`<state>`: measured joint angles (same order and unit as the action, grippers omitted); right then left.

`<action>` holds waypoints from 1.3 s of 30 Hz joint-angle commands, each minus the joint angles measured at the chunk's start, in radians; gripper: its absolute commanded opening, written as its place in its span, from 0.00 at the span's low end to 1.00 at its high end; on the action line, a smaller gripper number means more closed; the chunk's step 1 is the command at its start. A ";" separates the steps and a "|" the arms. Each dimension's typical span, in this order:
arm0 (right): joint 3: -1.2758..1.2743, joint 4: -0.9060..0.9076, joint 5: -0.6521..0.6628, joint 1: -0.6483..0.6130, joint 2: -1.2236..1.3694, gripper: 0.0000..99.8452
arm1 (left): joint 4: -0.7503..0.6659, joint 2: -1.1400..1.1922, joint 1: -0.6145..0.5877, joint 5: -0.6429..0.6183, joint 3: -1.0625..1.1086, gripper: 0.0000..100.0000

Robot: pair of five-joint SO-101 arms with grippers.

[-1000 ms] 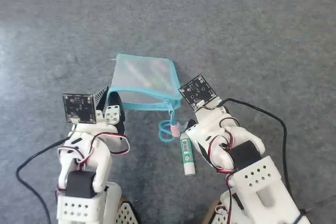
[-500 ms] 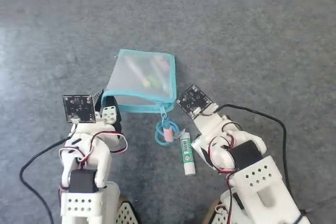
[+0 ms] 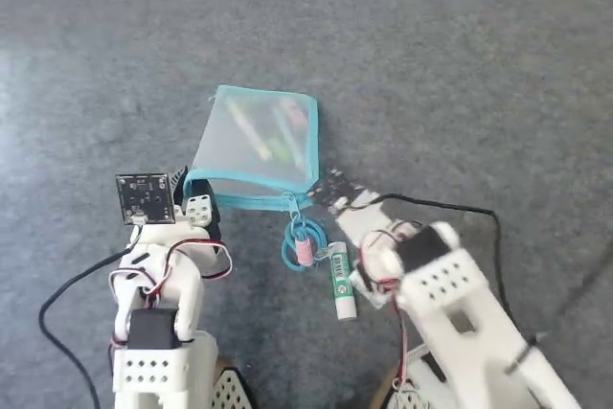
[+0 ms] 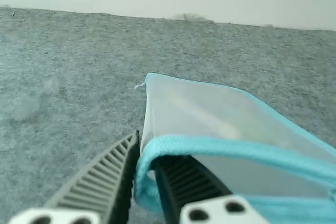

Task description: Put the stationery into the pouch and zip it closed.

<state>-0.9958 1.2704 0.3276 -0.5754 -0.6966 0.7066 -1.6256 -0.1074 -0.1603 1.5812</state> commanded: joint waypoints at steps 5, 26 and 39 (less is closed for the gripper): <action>0.074 -0.058 -0.321 -0.219 0.111 0.26 | -0.037 -0.008 -0.009 0.014 -0.013 0.01; -0.133 -0.374 -0.540 -0.110 0.188 0.23 | -0.034 -0.008 -0.002 0.014 -0.010 0.01; 0.020 -0.360 -0.051 0.343 0.189 0.01 | -0.034 -0.008 -0.002 0.014 -0.010 0.01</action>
<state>-1.0725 0.9068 0.2524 -0.2900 -0.5033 0.7066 -1.6256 -0.1074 -0.1603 1.5812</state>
